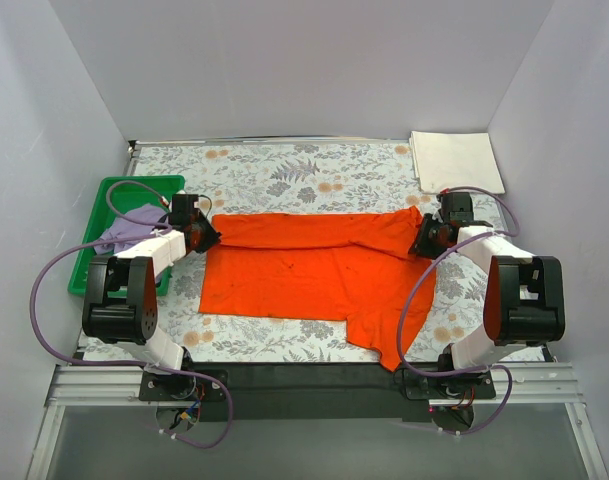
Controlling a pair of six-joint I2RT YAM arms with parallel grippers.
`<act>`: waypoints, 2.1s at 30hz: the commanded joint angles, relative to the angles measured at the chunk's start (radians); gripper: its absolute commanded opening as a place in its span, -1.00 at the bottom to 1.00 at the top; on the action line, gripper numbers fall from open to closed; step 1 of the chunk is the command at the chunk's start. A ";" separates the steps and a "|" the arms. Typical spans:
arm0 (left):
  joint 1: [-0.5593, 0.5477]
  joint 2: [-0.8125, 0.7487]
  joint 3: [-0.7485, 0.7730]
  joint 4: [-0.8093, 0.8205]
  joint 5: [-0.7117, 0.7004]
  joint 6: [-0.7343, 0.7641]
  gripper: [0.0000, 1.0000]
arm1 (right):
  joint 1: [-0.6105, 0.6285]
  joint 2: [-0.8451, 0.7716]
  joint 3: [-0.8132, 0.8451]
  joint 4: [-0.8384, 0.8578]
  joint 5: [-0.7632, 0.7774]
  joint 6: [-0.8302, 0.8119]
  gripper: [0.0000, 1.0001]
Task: Fold and stack the t-shirts
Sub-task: Fold the tshirt
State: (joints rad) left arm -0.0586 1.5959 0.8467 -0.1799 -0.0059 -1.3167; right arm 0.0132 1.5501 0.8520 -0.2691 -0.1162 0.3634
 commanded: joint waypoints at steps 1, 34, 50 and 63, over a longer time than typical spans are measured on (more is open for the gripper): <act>-0.004 -0.027 0.003 0.028 -0.002 0.063 -0.99 | -0.002 0.007 -0.014 0.053 -0.026 0.006 -0.50; -0.007 -0.108 0.135 -0.104 -0.126 0.158 0.08 | -0.045 0.143 0.390 -0.059 -0.010 -0.018 -0.23; -0.009 -0.171 -0.044 -0.138 -0.062 -0.414 0.10 | -0.015 0.121 0.214 0.053 -0.241 0.022 -0.25; -0.021 -0.148 -0.078 -0.049 -0.085 -0.539 0.11 | 0.197 0.142 0.119 0.333 -0.342 0.117 -0.27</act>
State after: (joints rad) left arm -0.0711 1.4662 0.7708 -0.2539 -0.0666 -1.7954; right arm 0.2176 1.6653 0.9833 -0.0498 -0.4355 0.4431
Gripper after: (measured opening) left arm 0.552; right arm 0.369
